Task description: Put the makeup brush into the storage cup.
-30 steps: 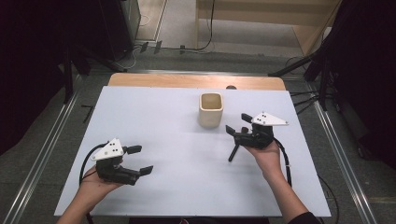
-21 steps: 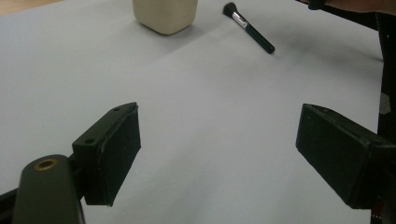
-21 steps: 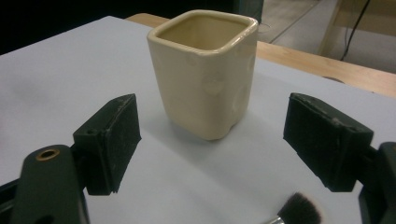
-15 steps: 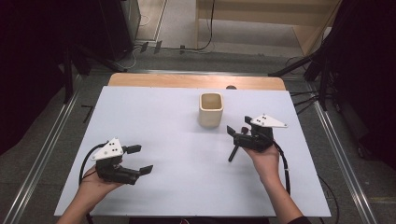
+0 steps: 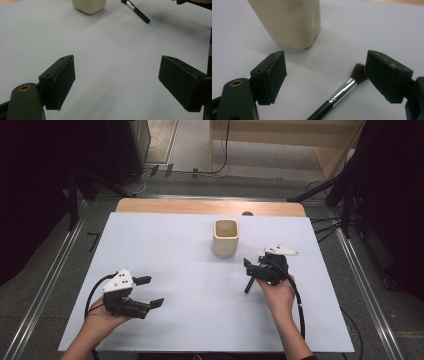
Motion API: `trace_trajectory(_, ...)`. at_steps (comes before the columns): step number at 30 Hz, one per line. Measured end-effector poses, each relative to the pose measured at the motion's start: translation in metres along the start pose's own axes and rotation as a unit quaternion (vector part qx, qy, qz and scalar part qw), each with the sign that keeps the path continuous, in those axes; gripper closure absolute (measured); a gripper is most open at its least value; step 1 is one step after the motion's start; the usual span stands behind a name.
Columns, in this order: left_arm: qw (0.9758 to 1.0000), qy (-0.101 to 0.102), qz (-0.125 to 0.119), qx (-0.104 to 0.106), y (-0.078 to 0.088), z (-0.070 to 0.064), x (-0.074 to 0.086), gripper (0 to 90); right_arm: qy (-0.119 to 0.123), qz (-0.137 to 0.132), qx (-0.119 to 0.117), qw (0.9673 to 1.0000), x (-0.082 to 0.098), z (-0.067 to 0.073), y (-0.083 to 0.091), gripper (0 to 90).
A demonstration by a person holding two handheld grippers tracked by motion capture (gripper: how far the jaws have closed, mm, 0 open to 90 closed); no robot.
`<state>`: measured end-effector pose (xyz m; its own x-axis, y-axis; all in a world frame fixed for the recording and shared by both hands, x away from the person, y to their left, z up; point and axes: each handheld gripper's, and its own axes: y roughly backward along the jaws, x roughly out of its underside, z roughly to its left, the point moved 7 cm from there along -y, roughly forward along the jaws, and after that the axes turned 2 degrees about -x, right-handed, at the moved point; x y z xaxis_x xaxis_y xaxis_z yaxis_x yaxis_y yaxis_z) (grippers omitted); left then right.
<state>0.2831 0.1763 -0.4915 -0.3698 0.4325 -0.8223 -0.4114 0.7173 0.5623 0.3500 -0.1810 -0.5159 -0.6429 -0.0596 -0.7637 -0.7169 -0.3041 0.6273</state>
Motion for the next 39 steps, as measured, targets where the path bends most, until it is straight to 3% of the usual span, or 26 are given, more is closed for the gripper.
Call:
trace_trajectory(1, 1.0000, 0.000, 0.000, 0.000, 0.000, 0.000, 0.000, 14.6, 0.000, 0.000, 0.000, 1.0000, 0.000, 0.000, 0.000, 19.4)
trace_trajectory(3, 1.0000, -0.002, 0.003, 0.000, -0.001, -0.001, 0.000, 14.6, -0.013, 0.031, -0.001, 0.9994, 0.002, -0.003, -0.001, 19.7)
trace_trajectory(4, 1.0000, -0.002, 0.003, 0.000, -0.001, -0.001, 0.000, 14.6, -0.013, 0.031, -0.001, 0.9994, 0.002, -0.003, -0.001, 19.7)
trace_trajectory(5, 1.0000, -0.003, 0.004, 0.000, -0.001, -0.001, 0.000, 14.6, -0.025, 0.052, 0.000, 0.9983, 0.002, -0.004, -0.001, 19.6)
trace_trajectory(8, 1.0000, -0.004, 0.004, 0.000, -0.002, -0.001, 0.001, 14.6, -0.034, 0.072, -0.001, 0.9968, 0.001, -0.005, -0.003, 19.6)
trace_trajectory(9, 1.0000, -0.006, 0.005, 0.002, -0.002, -0.001, 0.001, 14.6, -0.044, 0.093, -0.001, 0.9947, -0.001, -0.004, -0.004, 19.6)
trace_trajectory(14, 1.0000, -0.005, 0.005, 0.003, -0.002, -0.002, 0.000, 14.6, -0.059, 0.141, -0.005, 0.9883, -0.008, -0.003, -0.006, 20.5)
trace_trajectory(18, 0.9999, -0.007, 0.009, 0.005, -0.002, -0.003, 0.001, 14.6, -0.083, 0.180, -0.004, 0.9801, -0.010, -0.005, -0.009, 19.8)
trace_trajectory(19, 0.9999, -0.007, 0.009, 0.005, -0.002, -0.003, 0.001, 14.6, -0.083, 0.180, -0.004, 0.9801, -0.010, -0.005, -0.009, 19.8)
trace_trajectory(20, 0.9999, -0.009, 0.011, 0.004, -0.003, -0.003, 0.002, 14.6, -0.090, 0.191, -0.003, 0.9775, -0.009, -0.005, -0.010, 20.2)
trace_trajectory(21, 0.9998, -0.012, 0.017, 0.002, -0.003, -0.002, 0.003, 14.6, -0.103, 0.214, -0.007, 0.9713, -0.007, -0.006, -0.012, 21.1)
trace_trajectory(22, 0.9998, -0.012, 0.017, 0.002, -0.003, -0.002, 0.003, 14.6, -0.103, 0.214, -0.007, 0.9713, -0.007, -0.006, -0.012, 21.1)
trace_trajectory(23, 0.9996, -0.014, 0.025, 0.000, -0.005, -0.002, 0.005, 14.6, -0.111, 0.239, -0.017, 0.9645, -0.006, -0.006, -0.014, 23.2)
trace_trajectory(25, 0.9993, -0.012, 0.035, 0.000, -0.006, -0.001, 0.007, 14.6, -0.127, 0.254, -0.026, 0.9585, -0.004, -0.006, -0.015, 23.3)
trace_trajectory(27, 0.9991, -0.012, 0.041, -0.004, -0.008, -0.001, 0.009, 14.6, -0.137, 0.264, -0.021, 0.9546, -0.003, -0.007, -0.016, 24.0)
trace_trajectory(32, 0.9990, -0.011, 0.042, -0.004, -0.008, -0.001, 0.009, 14.6, -0.134, 0.273, 0.006, 0.9527, -0.008, -0.009, -0.014, 26.7)
trace_trajectory(35, 0.9991, -0.010, 0.042, -0.004, -0.008, 0.000, 0.009, 14.6, -0.152, 0.301, 0.029, 0.9409, -0.011, -0.009, -0.012, 27.2)
trace_trajectory(36, 0.9991, -0.010, 0.042, -0.004, -0.008, 0.000, 0.009, 14.6, -0.152, 0.301, 0.029, 0.9409, -0.011, -0.009, -0.012, 27.2)
trace_trajectory(39, 0.9991, -0.009, 0.041, -0.004, -0.007, 0.000, 0.009, 14.6, -0.177, 0.320, 0.046, 0.9297, -0.013, -0.006, -0.016, 27.9)
